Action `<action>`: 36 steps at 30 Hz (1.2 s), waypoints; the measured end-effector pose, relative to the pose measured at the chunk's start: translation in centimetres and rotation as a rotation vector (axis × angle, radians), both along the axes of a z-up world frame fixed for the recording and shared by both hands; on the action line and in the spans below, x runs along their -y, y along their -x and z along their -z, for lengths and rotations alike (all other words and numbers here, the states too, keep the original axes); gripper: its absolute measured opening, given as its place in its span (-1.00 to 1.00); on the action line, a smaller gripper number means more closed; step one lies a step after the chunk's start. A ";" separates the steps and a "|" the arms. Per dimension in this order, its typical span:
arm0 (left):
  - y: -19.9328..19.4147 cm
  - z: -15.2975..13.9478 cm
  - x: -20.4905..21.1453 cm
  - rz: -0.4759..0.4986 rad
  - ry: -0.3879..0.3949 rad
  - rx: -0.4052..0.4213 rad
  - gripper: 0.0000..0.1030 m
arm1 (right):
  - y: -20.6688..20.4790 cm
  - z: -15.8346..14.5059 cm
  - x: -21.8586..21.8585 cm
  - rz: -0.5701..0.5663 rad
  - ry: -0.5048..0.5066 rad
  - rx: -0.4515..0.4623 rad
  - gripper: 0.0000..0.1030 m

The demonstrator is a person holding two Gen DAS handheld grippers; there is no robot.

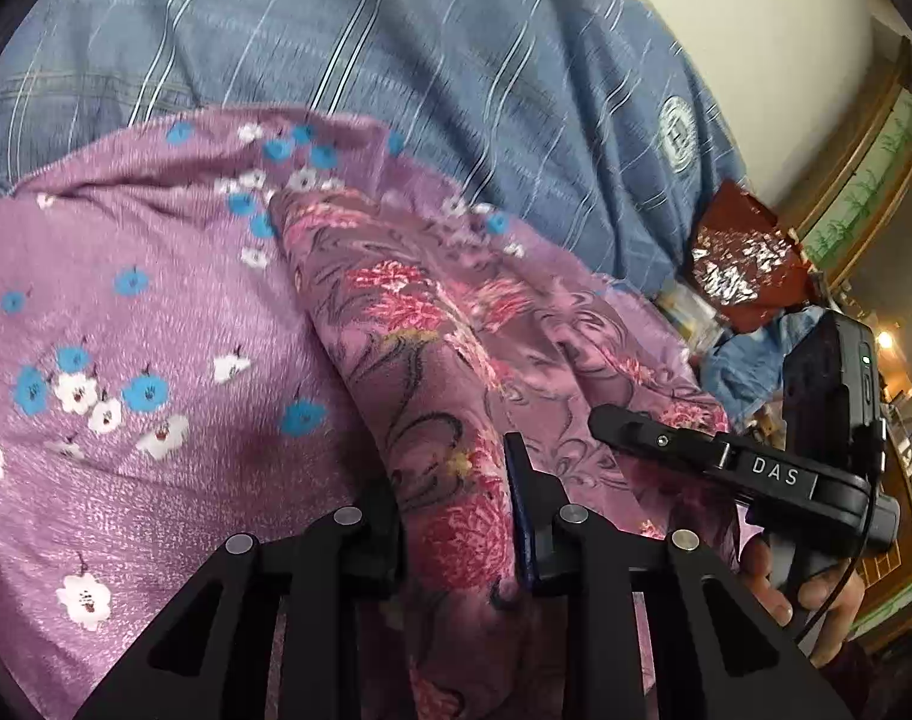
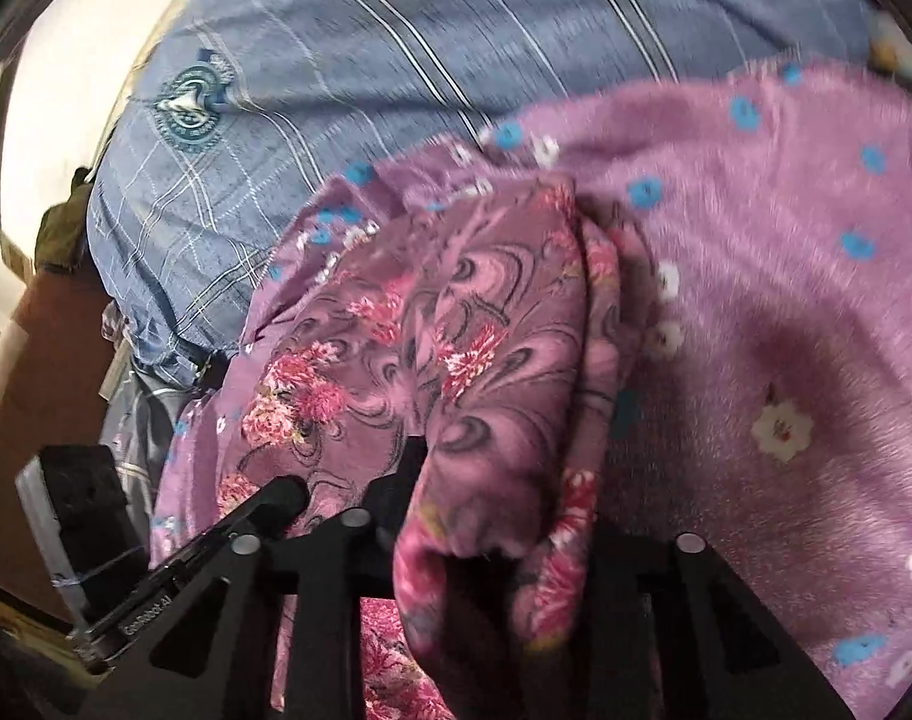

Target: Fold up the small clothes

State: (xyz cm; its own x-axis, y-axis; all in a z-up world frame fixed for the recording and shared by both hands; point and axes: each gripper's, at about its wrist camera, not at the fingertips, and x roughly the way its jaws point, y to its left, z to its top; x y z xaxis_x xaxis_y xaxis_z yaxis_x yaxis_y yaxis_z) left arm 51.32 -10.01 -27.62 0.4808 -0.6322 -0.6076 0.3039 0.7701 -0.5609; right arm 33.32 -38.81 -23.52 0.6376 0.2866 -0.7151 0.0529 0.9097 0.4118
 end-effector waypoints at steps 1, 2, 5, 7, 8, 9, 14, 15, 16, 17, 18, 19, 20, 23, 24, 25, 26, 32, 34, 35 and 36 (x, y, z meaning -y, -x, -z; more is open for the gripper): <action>0.3 -0.5 -0.1 0.000 0.004 0.009 -0.52 | 0.2 -0.6 -0.1 0.001 0.008 0.022 -0.69; 0.7 -1.0 -0.3 0.000 0.006 0.024 -0.52 | 0.6 -1.4 -0.4 0.000 0.020 0.050 -0.69; 2.5 -3.1 -1.3 0.003 0.002 0.080 -0.52 | 1.6 -3.1 -1.4 -0.012 0.039 0.115 -0.69; 3.7 -4.3 -2.1 0.003 0.000 0.109 -0.52 | 2.7 -4.2 -2.0 -0.019 0.038 0.154 -0.69; 4.4 -5.1 -2.6 0.002 -0.004 0.129 -0.52 | 3.4 -4.8 -2.4 -0.027 0.036 0.178 -0.69; 5.3 -5.7 -3.3 0.003 -0.006 0.140 -0.52 | 3.7 -5.2 -2.6 -0.032 0.034 0.191 -0.69; 9.4 -8.2 -7.2 -0.012 -0.037 0.200 -0.52 | 5.2 -7.0 -5.6 -0.085 0.005 0.253 -0.70; 10.4 -8.6 -8.1 -0.016 -0.044 0.206 -0.52 | 5.4 -7.1 -6.3 -0.098 -0.004 0.256 -0.70; 10.8 -8.8 -9.0 -0.018 -0.051 0.208 -0.52 | 5.6 -7.1 -7.0 -0.107 -0.014 0.254 -0.70; 11.5 -8.8 -9.9 -0.023 -0.057 0.206 -0.52 | 5.8 -7.0 -7.6 -0.115 -0.023 0.251 -0.70; 12.3 -8.8 -10.9 -0.027 -0.061 0.197 -0.52 | 6.0 -6.8 -8.3 -0.124 -0.028 0.246 -0.70; 12.9 -8.7 -11.6 -0.031 -0.067 0.188 -0.51 | 6.1 -6.5 -9.1 -0.131 -0.031 0.237 -0.70; 13.6 -8.5 -12.3 -0.034 -0.078 0.177 -0.51 | 6.1 -6.0 -9.7 -0.136 -0.032 0.227 -0.70; 15.5 -7.4 -14.3 -0.051 -0.106 0.118 -0.51 | 6.4 -4.1 -12.0 -0.151 -0.021 0.181 -0.70; 15.7 -7.1 -14.6 -0.053 -0.116 0.097 -0.50 | 6.5 -3.6 -12.4 -0.154 -0.012 0.170 -0.70; 16.0 -6.5 -14.8 -0.051 -0.140 0.071 -0.48 | 6.4 -2.5 -13.1 -0.155 0.006 0.142 -0.69; 16.1 -6.0 -14.8 -0.046 -0.173 0.046 -0.47 | 6.3 -1.9 -13.2 -0.154 0.013 0.122 -0.68; 17.2 -4.0 -16.2 -0.048 -0.279 -0.089 -0.05 | 5.5 2.0 -13.4 -0.175 0.020 -0.038 -0.15; 18.4 -5.4 -17.3 -0.061 -0.294 -0.037 -0.03 | 5.6 1.1 -12.5 -0.164 0.002 -0.003 -0.15; 19.1 -6.2 -17.8 -0.076 -0.308 0.003 -0.03 | 5.7 0.5 -11.9 -0.153 -0.004 0.018 -0.15; 19.3 -6.8 -18.2 -0.091 -0.317 0.034 -0.07 | 5.9 -0.1 -11.2 -0.137 -0.019 0.039 -0.10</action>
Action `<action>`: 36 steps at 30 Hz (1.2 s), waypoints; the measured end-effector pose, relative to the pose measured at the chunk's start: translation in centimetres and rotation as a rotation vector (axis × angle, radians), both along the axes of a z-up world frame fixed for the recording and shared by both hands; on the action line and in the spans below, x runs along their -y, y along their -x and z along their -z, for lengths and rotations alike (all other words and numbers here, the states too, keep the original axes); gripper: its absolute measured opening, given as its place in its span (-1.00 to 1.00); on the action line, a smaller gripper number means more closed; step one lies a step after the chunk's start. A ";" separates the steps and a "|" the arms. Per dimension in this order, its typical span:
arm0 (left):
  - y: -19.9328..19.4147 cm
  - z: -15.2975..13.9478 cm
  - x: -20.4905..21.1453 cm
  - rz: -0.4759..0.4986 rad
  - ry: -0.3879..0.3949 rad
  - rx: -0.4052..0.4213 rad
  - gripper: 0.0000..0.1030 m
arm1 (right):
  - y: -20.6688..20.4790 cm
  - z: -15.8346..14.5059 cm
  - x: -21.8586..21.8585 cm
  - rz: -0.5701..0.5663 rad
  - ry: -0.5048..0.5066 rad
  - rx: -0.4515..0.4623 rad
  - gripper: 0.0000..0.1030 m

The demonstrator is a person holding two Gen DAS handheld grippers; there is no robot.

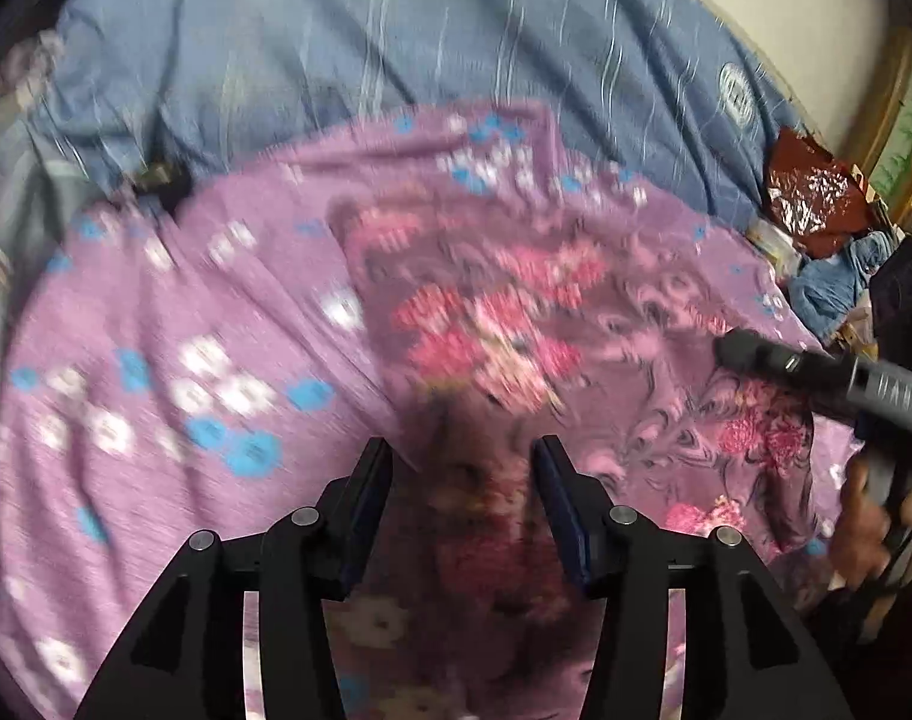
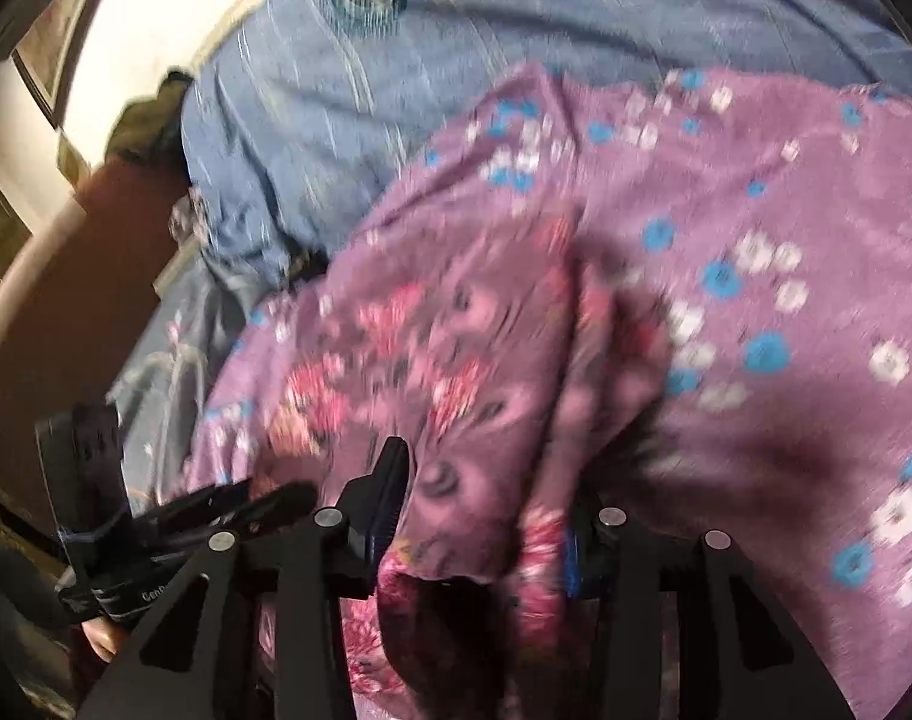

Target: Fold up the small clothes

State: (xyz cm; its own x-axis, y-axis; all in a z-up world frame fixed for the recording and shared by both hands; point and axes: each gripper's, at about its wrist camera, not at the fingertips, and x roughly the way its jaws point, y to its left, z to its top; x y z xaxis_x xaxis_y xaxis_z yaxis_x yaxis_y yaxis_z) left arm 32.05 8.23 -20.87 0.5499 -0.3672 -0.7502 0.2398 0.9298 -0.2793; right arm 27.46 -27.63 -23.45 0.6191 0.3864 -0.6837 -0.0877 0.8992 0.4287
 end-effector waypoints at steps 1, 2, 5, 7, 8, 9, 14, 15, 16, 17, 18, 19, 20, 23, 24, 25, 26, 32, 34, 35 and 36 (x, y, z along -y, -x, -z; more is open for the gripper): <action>0.4 -0.8 -0.2 -0.012 -0.009 0.039 -0.07 | 0.2 -0.6 0.8 0.026 -0.021 0.026 -0.08; 1.2 -1.8 -0.7 -0.025 -0.006 0.090 -0.07 | 0.4 -1.2 1.3 0.049 -0.032 0.057 -0.08; 2.3 -3.0 -0.8 -0.037 0.030 0.143 -0.04 | 1.0 -2.8 0.8 0.066 0.040 0.155 -0.29; 2.5 -2.9 -0.3 -0.027 0.039 0.138 -0.04 | 0.8 -3.4 -0.6 0.026 0.082 0.179 -0.79; 2.6 -2.8 0.1 -0.022 0.030 0.131 -0.04 | 0.5 -3.3 -1.4 0.003 0.076 0.181 -0.79; 2.2 -2.5 0.9 -0.016 0.015 0.119 -0.04 | 0.1 -3.1 -2.0 -0.009 0.072 0.173 -0.79; 1.0 0.2 3.8 -0.001 -0.137 0.031 0.00 | -4.3 2.9 -3.4 -0.028 0.081 -0.118 -0.70; 1.1 0.2 4.1 0.006 -0.162 0.036 0.02 | -4.5 3.1 -3.2 -0.023 0.057 -0.109 -0.73; 1.3 0.0 4.0 0.011 -0.166 0.042 0.02 | -4.4 2.9 -3.1 -0.029 0.052 -0.110 -0.73; 1.7 -0.5 3.5 0.011 -0.153 0.047 0.02 | -4.4 2.5 -3.1 -0.038 0.056 -0.112 -0.73; 1.6 -0.7 3.5 0.006 -0.140 0.053 0.02 | -4.3 2.1 -3.0 -0.041 0.054 -0.102 -0.71; 1.4 -1.3 3.6 -0.004 -0.119 0.071 0.02 | -3.8 1.5 -2.6 -0.037 0.038 -0.068 -0.64; 1.6 -1.8 3.3 -0.013 -0.098 0.093 0.02 | -3.4 0.8 -2.3 -0.028 0.028 -0.032 -0.63; 1.9 -2.6 3.3 -0.036 -0.079 0.125 0.15 | -2.8 -0.4 -2.2 -0.024 0.010 0.026 -0.60; 1.7 -2.1 3.5 -0.044 -0.105 0.109 0.21 | -2.9 -0.4 -2.5 -0.020 0.018 0.024 -0.55; 1.3 -1.3 3.8 -0.044 -0.138 0.080 0.21 | -3.3 0.4 -2.8 -0.014 0.047 -0.006 -0.49; 0.7 0.0 4.3 -0.031 -0.182 0.023 0.21 | -3.7 1.0 -2.9 -0.012 0.067 -0.039 -0.47; 1.1 -0.8 3.8 -0.083 -0.125 0.025 0.21 | -3.3 0.7 -3.1 0.005 0.107 -0.047 -0.45; 2.2 -2.1 3.2 -0.138 -0.132 0.074 0.21 | -1.8 -0.9 -3.1 0.036 0.143 0.019 -0.31; 2.9 -2.9 3.1 -0.156 -0.132 0.096 0.21 | -1.3 -1.5 -3.3 0.043 0.167 0.040 -0.25; 3.8 -3.7 3.2 -0.176 -0.138 0.120 0.23 | -0.2 -2.5 -3.8 0.039 0.206 0.069 -0.22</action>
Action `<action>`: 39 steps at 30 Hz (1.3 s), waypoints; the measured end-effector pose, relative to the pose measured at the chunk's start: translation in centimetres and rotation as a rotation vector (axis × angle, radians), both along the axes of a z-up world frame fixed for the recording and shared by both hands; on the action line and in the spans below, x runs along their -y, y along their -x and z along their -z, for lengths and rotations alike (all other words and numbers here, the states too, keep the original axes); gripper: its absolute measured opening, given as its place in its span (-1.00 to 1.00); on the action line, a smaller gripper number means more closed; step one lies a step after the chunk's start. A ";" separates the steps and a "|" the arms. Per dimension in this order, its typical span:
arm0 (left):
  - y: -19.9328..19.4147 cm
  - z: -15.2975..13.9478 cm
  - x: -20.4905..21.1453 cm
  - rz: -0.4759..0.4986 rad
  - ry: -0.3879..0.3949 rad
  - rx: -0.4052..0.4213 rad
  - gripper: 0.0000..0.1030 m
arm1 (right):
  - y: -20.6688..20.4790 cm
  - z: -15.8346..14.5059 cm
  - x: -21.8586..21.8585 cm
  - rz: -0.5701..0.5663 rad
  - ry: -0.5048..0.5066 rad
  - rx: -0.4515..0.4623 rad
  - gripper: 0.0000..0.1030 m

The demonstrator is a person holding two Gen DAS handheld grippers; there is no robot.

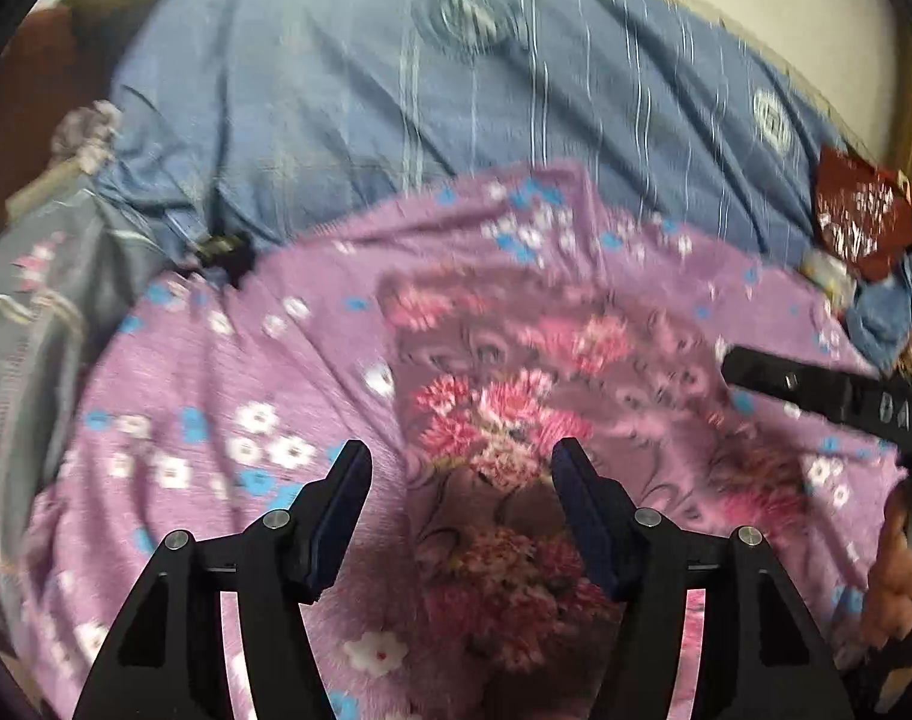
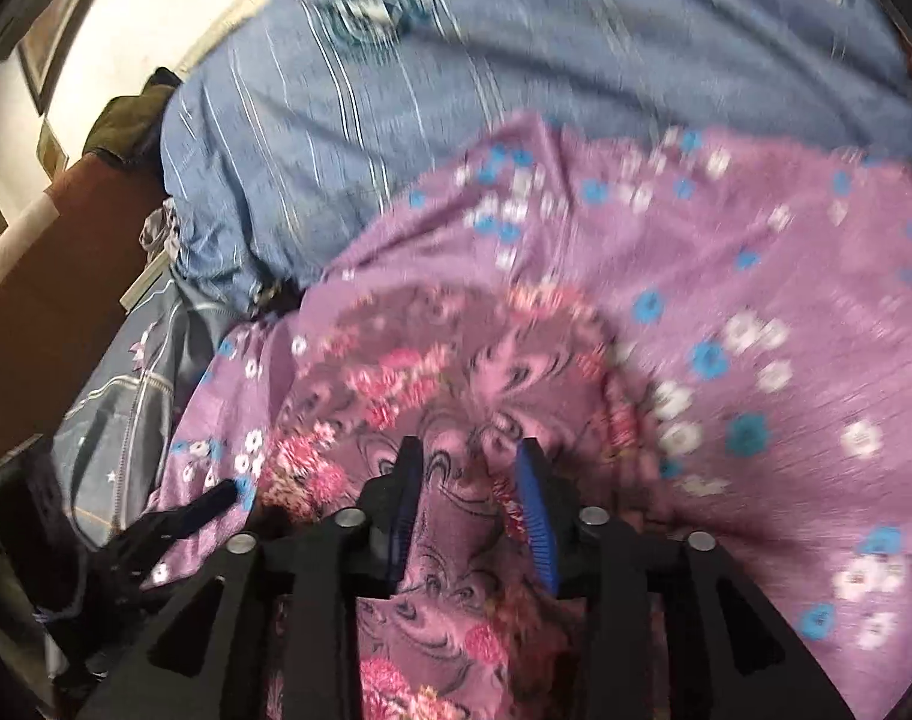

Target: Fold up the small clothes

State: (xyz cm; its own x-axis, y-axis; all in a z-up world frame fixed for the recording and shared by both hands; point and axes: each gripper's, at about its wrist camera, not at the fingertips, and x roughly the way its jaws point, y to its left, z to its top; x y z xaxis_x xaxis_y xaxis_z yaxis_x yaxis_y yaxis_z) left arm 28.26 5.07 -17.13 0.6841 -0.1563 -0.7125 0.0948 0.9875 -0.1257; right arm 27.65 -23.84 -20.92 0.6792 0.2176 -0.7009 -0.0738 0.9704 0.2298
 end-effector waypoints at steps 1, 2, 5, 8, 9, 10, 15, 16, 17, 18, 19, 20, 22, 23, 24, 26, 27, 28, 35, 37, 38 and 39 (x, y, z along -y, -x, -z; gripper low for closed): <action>1.0 -0.8 0.2 -0.020 -0.016 0.019 0.28 | 0.8 -0.6 -0.4 -0.002 0.031 0.020 -0.19; 2.2 -1.9 0.3 -0.048 -0.044 0.045 0.32 | 1.6 -1.3 -0.8 0.000 0.066 0.039 -0.16; 6.8 -3.9 0.7 -0.108 -0.094 0.115 0.47 | 4.5 -3.2 -1.6 0.031 0.166 0.078 -0.09; 10.7 -5.9 1.2 -0.131 -0.128 0.154 0.50 | 7.1 -5.0 -2.4 0.046 0.231 0.086 -0.04; 12.3 -6.8 1.4 -0.134 -0.143 0.167 0.50 | 7.9 -5.6 -2.6 0.049 0.242 0.095 -0.04; 13.5 -7.5 1.5 -0.139 -0.160 0.180 0.52 | 9.1 -6.3 -2.8 0.056 0.253 0.106 -0.03; 19.6 -11.7 1.8 -0.168 -0.200 0.256 0.59 | 13.9 -9.4 -3.9 0.074 0.311 0.158 0.04; 20.8 -12.7 1.9 -0.168 -0.192 0.271 0.60 | 14.9 -10.1 -4.1 0.075 0.322 0.172 0.05; 21.8 -13.1 2.0 -0.167 -0.188 0.282 0.60 | 16.0 -10.8 -4.3 0.080 0.333 0.189 0.05; 23.0 -13.9 2.2 -0.166 -0.185 0.300 0.62 | 16.7 -11.3 -4.4 0.083 0.340 0.201 0.07; 24.0 -14.5 2.2 -0.166 -0.183 0.317 0.65 | 17.8 -12.0 -4.5 0.082 0.344 0.221 0.08; 24.9 -15.1 2.3 -0.165 -0.184 0.332 0.67 | 18.5 -12.4 -4.6 0.080 0.344 0.234 0.09; 27.1 -16.2 2.6 -0.158 -0.184 0.362 0.71 | 20.1 -13.5 -5.0 0.084 0.357 0.262 0.13; 28.1 -16.7 2.8 -0.152 -0.184 0.377 0.72 | 21.0 -14.1 -5.1 0.087 0.367 0.279 0.13; 29.2 -17.2 2.9 -0.148 -0.187 0.392 0.77 | 21.7 -14.5 -5.3 0.088 0.375 0.293 0.14; 30.9 -17.9 3.2 -0.142 -0.194 0.418 0.83 | 22.8 -15.2 -5.5 0.090 0.389 0.318 0.17; 31.8 -18.3 3.3 -0.142 -0.198 0.432 0.86 | 23.2 -15.6 -5.5 0.091 0.390 0.326 0.18; 32.5 -18.6 3.3 -0.143 -0.200 0.445 0.88 | 23.9 -16.0 -5.5 0.094 0.389 0.339 0.19; 36.8 -19.8 3.2 -0.173 -0.219 0.522 0.99 | 26.1 -17.7 -5.3 0.127 0.383 0.388 0.22; 37.5 -19.8 2.9 -0.168 -0.209 0.524 0.99 | 26.5 -17.9 -5.4 0.133 0.385 0.394 0.23; 37.7 -19.9 2.9 -0.161 -0.204 0.518 0.99 | 26.5 -18.0 -5.5 0.134 0.385 0.394 0.23; 37.9 -19.9 2.8 -0.156 -0.201 0.510 0.99 | 26.6 -18.0 -5.5 0.135 0.385 0.393 0.24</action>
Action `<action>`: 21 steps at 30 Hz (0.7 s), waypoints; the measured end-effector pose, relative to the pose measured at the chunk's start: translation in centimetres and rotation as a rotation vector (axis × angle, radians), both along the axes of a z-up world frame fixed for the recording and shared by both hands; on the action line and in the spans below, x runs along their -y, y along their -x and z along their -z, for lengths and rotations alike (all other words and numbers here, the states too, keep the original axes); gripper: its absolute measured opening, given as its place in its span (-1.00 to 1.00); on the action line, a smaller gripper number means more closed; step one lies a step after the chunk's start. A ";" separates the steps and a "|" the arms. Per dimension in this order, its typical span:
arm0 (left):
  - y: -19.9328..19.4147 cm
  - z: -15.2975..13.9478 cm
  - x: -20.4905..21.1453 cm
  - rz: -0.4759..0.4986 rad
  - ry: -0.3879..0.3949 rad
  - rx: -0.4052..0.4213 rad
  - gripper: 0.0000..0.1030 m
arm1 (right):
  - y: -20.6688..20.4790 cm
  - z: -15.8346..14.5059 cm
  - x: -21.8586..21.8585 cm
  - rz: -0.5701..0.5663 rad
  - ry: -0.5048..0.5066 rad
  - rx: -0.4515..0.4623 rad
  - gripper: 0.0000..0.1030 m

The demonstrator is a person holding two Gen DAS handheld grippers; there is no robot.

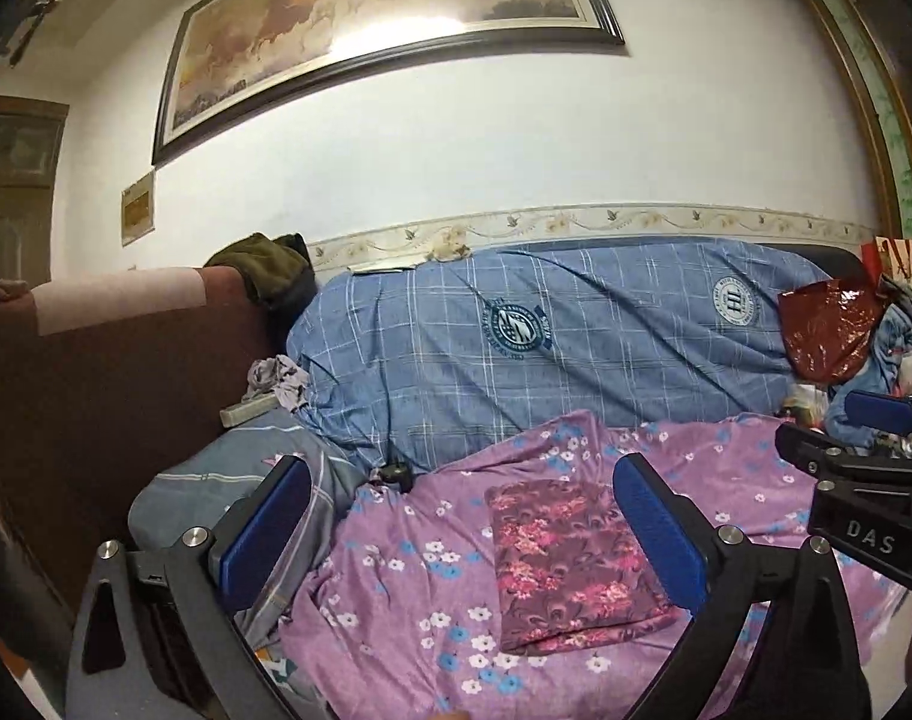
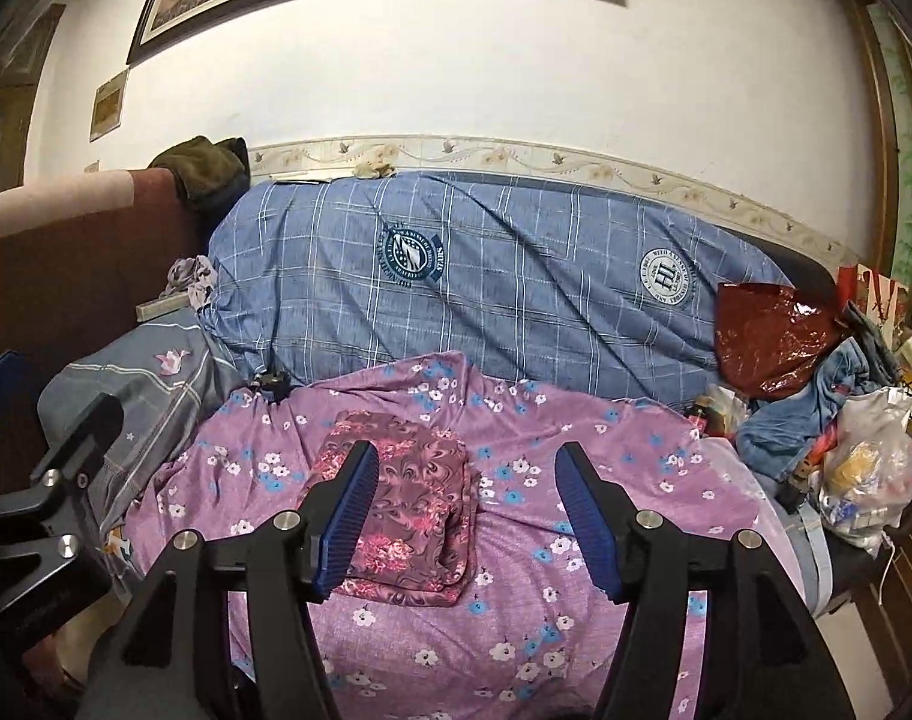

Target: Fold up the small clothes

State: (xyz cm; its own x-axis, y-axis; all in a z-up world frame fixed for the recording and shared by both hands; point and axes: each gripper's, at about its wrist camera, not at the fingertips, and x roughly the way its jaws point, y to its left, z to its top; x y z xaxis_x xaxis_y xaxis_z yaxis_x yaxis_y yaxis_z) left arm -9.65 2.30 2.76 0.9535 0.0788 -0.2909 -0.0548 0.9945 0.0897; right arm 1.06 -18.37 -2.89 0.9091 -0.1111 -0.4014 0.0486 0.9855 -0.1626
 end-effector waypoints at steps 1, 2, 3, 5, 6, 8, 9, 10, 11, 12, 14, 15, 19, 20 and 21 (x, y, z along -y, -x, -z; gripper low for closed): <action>-0.1 -0.1 -0.2 -0.001 0.000 -0.003 0.99 | 0.0 0.0 -0.1 0.003 0.000 -0.002 0.24; 0.0 -0.1 -0.3 -0.005 -0.001 -0.002 0.99 | 0.1 0.0 -0.1 0.004 -0.001 -0.001 0.24; -0.1 -0.2 -0.5 -0.010 -0.003 0.002 0.99 | 0.1 -0.1 -0.1 0.005 -0.003 0.000 0.24; -0.1 -0.3 -0.8 -0.012 -0.004 0.002 0.99 | 0.3 -0.2 -0.3 0.004 -0.002 0.005 0.24; -0.5 -0.5 -1.0 -0.011 -0.004 0.000 0.99 | 0.4 -0.2 -0.4 0.003 0.000 0.008 0.24; -0.7 -0.6 -1.2 -0.011 -0.002 -0.002 0.99 | 0.5 -0.3 -0.7 0.002 0.003 0.013 0.24; -0.8 -0.6 -1.3 -0.012 -0.001 -0.002 0.99 | 0.6 -0.4 -0.8 -0.003 0.004 0.016 0.24; -0.9 -0.6 -1.4 -0.012 -0.001 -0.003 0.99 | 0.7 -0.4 -1.0 -0.008 0.005 0.020 0.24; -1.0 -0.5 -1.4 -0.013 -0.002 -0.004 0.99 | 0.7 -0.5 -1.1 -0.011 0.007 0.023 0.24; -1.1 -0.5 -1.5 -0.013 -0.004 -0.005 0.99 | 0.7 -0.5 -1.3 -0.016 0.009 0.024 0.24; -1.4 -0.5 -1.6 -0.017 -0.005 -0.010 0.99 | 0.7 -0.4 -1.7 -0.023 0.018 0.026 0.24; -1.5 -0.5 -1.7 -0.020 -0.004 -0.010 0.99 | 0.7 -0.4 -2.0 -0.027 0.024 0.027 0.24; -1.8 -0.5 -2.0 -0.032 0.001 -0.011 0.99 | 0.4 -0.2 -2.5 -0.039 0.036 0.025 0.24; -1.9 -0.4 -2.0 -0.033 0.001 -0.012 0.99 | 0.3 -0.2 -2.6 -0.037 0.044 0.026 0.24; -2.0 -0.4 -2.0 -0.033 0.001 -0.015 0.99 | 0.3 -0.1 -2.6 -0.030 0.053 0.028 0.24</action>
